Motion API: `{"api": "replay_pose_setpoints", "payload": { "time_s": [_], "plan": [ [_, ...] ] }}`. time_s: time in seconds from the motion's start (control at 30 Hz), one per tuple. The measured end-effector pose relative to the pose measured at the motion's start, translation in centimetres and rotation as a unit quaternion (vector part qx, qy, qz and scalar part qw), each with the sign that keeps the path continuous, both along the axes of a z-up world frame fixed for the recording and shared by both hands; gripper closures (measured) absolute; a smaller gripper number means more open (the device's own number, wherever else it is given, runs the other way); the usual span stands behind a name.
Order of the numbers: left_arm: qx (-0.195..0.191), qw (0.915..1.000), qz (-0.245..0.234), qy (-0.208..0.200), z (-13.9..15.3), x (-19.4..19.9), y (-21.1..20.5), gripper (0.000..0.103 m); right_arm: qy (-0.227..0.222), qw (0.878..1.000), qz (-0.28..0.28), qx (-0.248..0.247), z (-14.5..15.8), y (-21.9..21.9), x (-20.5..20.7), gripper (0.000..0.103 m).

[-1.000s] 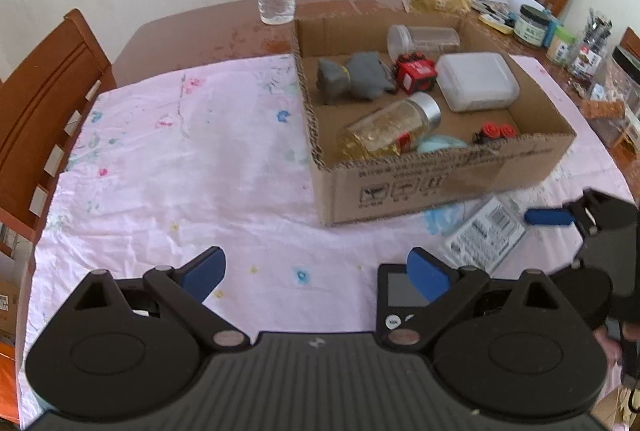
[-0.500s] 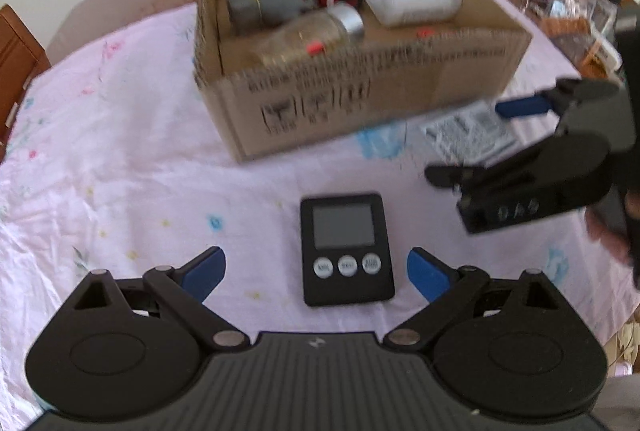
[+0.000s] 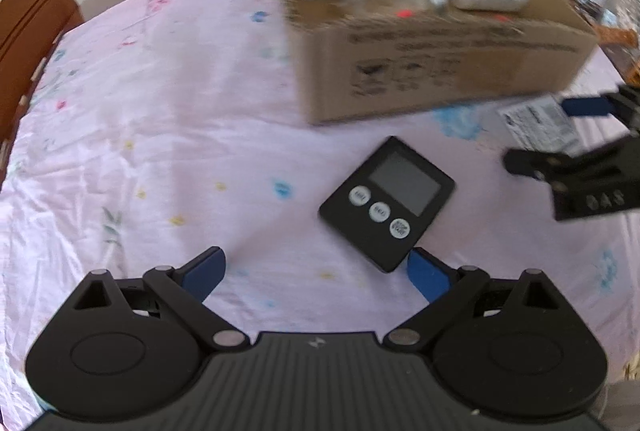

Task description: Organize rigid objects

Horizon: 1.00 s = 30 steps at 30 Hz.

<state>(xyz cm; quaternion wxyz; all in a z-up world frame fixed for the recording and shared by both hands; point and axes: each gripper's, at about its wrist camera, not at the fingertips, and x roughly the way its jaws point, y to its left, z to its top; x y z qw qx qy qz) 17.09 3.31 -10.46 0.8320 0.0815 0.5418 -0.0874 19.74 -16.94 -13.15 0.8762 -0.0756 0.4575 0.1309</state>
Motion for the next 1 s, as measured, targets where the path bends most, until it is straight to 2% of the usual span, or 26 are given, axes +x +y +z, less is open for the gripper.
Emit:
{"api": "replay_pose_setpoints", "payload": {
  "time_s": [0.27,0.43,0.5,0.67,0.87,1.0],
  "plan": [
    [0.019,0.9991,0.031,-0.021,0.2,1.9,1.0,0.006,-0.004,1.0,-0.007,0.0,0.0,0.0,-0.5,0.0],
    [-0.033,0.9993,0.007,-0.018,0.8,1.5,0.1,0.006,-0.008,1.0,-0.005,0.001,0.0,-0.1,-0.6,0.0],
    [-0.041,0.999,-0.003,-0.017,0.6,1.3,-0.7,0.006,-0.012,1.0,-0.005,0.003,-0.1,-0.1,-0.8,0.0],
    [-0.04,0.999,-0.012,-0.018,-0.1,1.9,-2.3,0.006,-0.014,1.0,0.005,0.004,-0.1,-0.3,-1.1,0.0],
    [-0.025,0.9991,0.006,-0.033,-0.4,3.4,-2.9,0.007,-0.016,1.0,0.011,0.004,-0.1,-0.7,-1.6,0.0],
    [-0.026,0.9989,0.01,-0.039,-0.3,3.9,-3.2,0.016,-0.015,1.0,0.008,0.004,0.0,-0.7,-1.9,0.0]
  ]
}}
